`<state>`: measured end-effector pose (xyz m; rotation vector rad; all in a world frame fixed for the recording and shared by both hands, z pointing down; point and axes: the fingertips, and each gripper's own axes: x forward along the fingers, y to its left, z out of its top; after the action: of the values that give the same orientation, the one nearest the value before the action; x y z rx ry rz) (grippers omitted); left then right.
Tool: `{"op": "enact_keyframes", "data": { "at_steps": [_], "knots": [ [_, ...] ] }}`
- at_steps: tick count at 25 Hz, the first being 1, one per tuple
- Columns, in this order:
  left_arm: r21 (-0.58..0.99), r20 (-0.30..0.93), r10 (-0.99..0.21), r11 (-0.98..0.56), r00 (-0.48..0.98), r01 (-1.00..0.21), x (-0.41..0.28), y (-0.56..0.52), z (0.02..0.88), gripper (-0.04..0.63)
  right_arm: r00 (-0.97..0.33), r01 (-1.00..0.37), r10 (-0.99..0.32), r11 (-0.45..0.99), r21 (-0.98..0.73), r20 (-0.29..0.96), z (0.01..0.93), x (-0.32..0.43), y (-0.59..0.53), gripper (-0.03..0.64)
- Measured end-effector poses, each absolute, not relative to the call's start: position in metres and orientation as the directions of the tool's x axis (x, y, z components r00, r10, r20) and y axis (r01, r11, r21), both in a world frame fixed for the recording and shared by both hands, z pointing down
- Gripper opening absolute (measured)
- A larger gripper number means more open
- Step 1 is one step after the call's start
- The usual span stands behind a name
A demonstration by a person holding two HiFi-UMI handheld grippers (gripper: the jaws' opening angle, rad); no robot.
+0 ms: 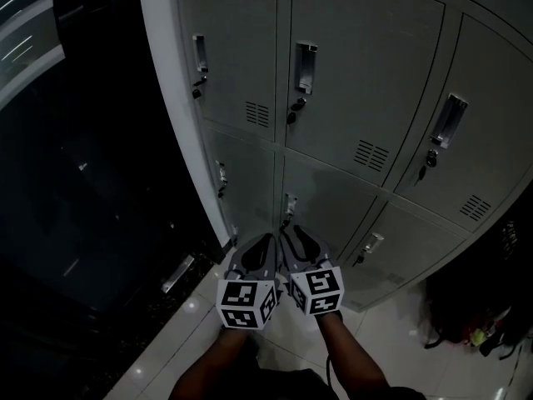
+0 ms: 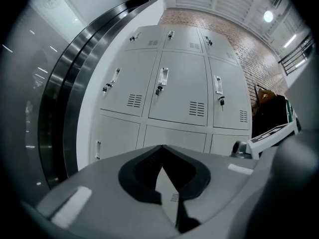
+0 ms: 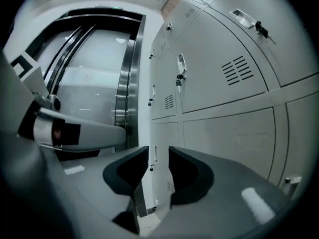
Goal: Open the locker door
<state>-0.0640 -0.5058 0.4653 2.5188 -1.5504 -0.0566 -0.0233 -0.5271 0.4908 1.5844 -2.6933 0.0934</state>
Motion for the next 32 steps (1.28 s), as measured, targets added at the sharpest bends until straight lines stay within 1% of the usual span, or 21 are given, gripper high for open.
{"op": "enact_keyframes", "data": {
  "at_steps": [2,6,12,17,19,21,26,32],
  "knots": [
    [0.187,0.066,-0.884,-0.444,0.462,-0.876,-0.066,-0.517,0.474,0.006,-0.473,-0.881,-0.88,0.471,-0.053,0.047,0.503,-0.025,-0.542,0.128],
    [0.194,0.072,-0.881,-0.448,0.468,-0.873,-0.072,-0.538,0.491,0.006,-0.46,-0.887,-0.885,0.457,-0.063,0.064,0.527,-0.029,-0.568,0.138],
    [0.186,0.071,-0.873,-0.463,0.482,-0.866,-0.079,-0.568,0.516,0.006,-0.44,-0.897,-0.896,0.435,-0.082,0.057,0.562,-0.033,-0.611,0.189],
    [0.179,0.067,-0.867,-0.477,0.494,-0.861,-0.082,-0.587,0.535,0.006,-0.418,-0.906,-0.907,0.411,-0.098,0.053,0.586,-0.033,-0.641,0.211],
    [0.179,0.065,-0.864,-0.481,0.499,-0.858,-0.084,-0.592,0.54,0.006,-0.41,-0.908,-0.91,0.402,-0.119,0.057,0.593,-0.032,-0.653,0.217],
    [0.181,0.064,-0.862,-0.486,0.503,-0.855,-0.086,-0.598,0.544,0.006,-0.408,-0.908,-0.911,0.397,-0.136,0.063,0.599,-0.032,-0.662,0.237],
    [0.176,0.058,-0.855,-0.5,0.516,-0.848,-0.085,-0.608,0.552,0.006,-0.392,-0.913,-0.917,0.377,-0.156,0.076,0.614,-0.034,-0.679,0.245],
    [0.175,0.057,-0.85,-0.508,0.524,-0.843,-0.087,-0.615,0.562,0.006,-0.356,-0.924,-0.932,0.34,-0.174,0.07,0.622,-0.034,-0.694,0.294]
  ]
}}
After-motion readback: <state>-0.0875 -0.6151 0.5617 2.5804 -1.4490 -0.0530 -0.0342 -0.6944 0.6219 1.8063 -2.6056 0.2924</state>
